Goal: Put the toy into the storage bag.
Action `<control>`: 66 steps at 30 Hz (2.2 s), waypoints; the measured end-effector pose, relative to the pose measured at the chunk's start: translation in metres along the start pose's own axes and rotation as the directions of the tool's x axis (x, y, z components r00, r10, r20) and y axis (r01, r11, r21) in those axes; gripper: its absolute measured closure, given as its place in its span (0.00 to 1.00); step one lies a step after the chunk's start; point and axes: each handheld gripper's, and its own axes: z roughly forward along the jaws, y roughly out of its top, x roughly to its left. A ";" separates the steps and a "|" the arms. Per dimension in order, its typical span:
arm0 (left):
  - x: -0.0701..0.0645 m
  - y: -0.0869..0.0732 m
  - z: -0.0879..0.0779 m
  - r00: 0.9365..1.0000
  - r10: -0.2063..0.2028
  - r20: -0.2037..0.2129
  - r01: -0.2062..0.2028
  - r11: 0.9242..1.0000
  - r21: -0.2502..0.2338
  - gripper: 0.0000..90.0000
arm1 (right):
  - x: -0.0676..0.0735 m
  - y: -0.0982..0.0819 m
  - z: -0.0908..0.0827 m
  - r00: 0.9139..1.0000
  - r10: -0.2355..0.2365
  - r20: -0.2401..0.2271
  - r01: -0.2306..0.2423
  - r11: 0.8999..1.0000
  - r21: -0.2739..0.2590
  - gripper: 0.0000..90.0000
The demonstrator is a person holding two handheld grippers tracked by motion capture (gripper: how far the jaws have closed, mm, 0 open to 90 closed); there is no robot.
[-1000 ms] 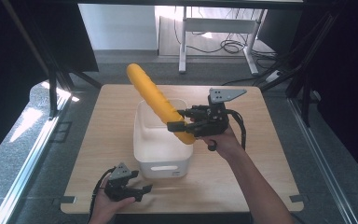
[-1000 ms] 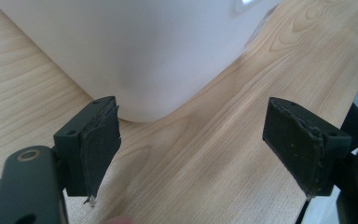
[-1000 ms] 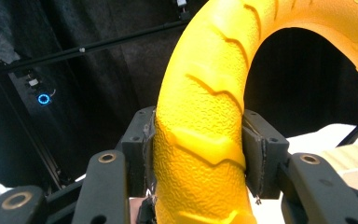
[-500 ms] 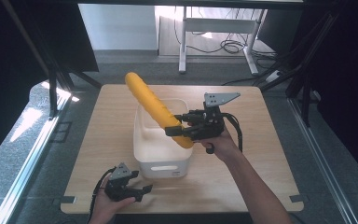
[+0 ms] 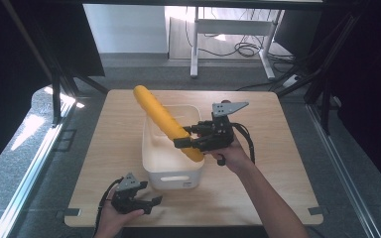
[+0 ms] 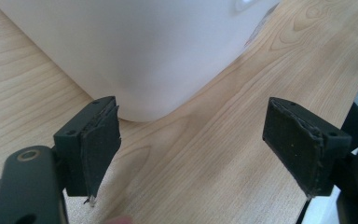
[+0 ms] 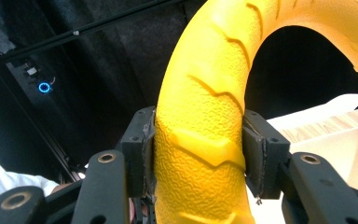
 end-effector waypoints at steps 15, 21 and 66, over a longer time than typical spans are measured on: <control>-0.001 0.000 0.001 1.000 0.002 0.003 -0.002 1.000 -0.003 0.21 | -0.004 -0.012 -0.003 1.000 0.008 0.002 -0.008 1.000 0.021 0.57; -0.001 0.000 0.001 1.000 0.002 0.006 -0.002 1.000 -0.003 0.21 | -0.009 -0.019 -0.006 1.000 0.020 0.018 -0.021 0.999 0.031 0.56; -0.001 0.000 0.001 1.000 0.004 0.003 -0.004 1.000 -0.001 0.21 | 0.004 -0.029 -0.032 0.966 -0.085 0.245 0.088 0.996 -0.001 0.37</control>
